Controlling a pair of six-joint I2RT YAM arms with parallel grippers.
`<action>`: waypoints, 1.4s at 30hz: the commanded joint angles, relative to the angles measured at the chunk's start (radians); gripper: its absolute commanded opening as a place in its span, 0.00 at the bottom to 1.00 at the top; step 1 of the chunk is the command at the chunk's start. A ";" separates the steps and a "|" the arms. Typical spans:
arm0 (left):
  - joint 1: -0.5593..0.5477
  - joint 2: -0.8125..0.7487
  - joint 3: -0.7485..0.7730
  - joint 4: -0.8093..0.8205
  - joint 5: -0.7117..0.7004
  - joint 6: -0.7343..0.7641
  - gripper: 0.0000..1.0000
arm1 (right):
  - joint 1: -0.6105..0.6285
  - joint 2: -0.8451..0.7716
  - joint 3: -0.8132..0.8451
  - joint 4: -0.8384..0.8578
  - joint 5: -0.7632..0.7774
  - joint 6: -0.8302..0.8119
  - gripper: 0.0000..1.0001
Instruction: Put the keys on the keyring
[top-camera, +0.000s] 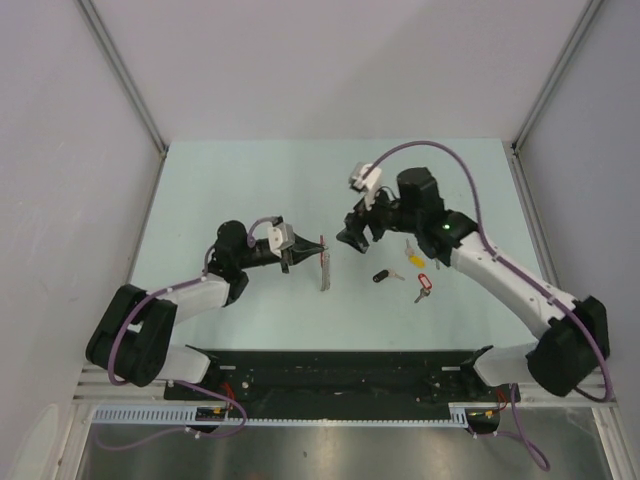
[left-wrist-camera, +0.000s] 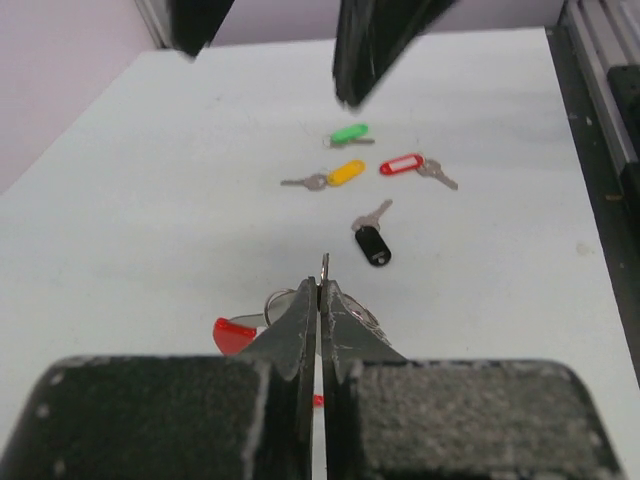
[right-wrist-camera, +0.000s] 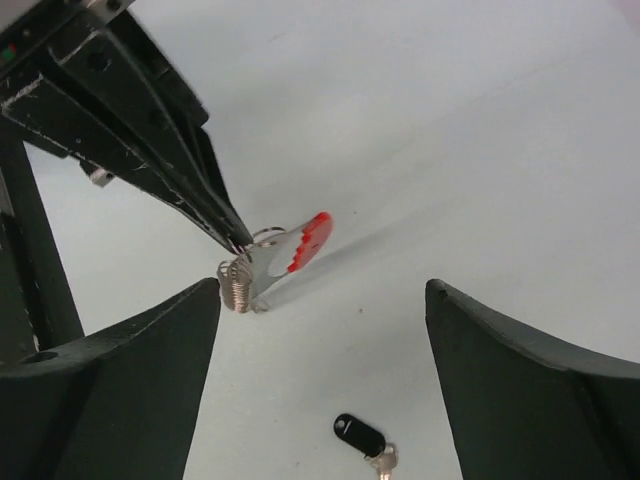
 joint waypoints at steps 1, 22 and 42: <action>-0.013 -0.033 -0.035 0.287 -0.034 -0.155 0.00 | -0.115 -0.169 -0.101 0.168 -0.023 0.302 0.88; -0.095 -0.113 -0.090 0.235 -0.294 -0.242 0.00 | -0.031 -0.416 -0.586 0.200 0.570 0.600 0.91; -0.115 -0.131 -0.139 0.218 -0.372 -0.286 0.00 | -0.031 -0.200 -0.752 0.470 0.672 0.790 0.29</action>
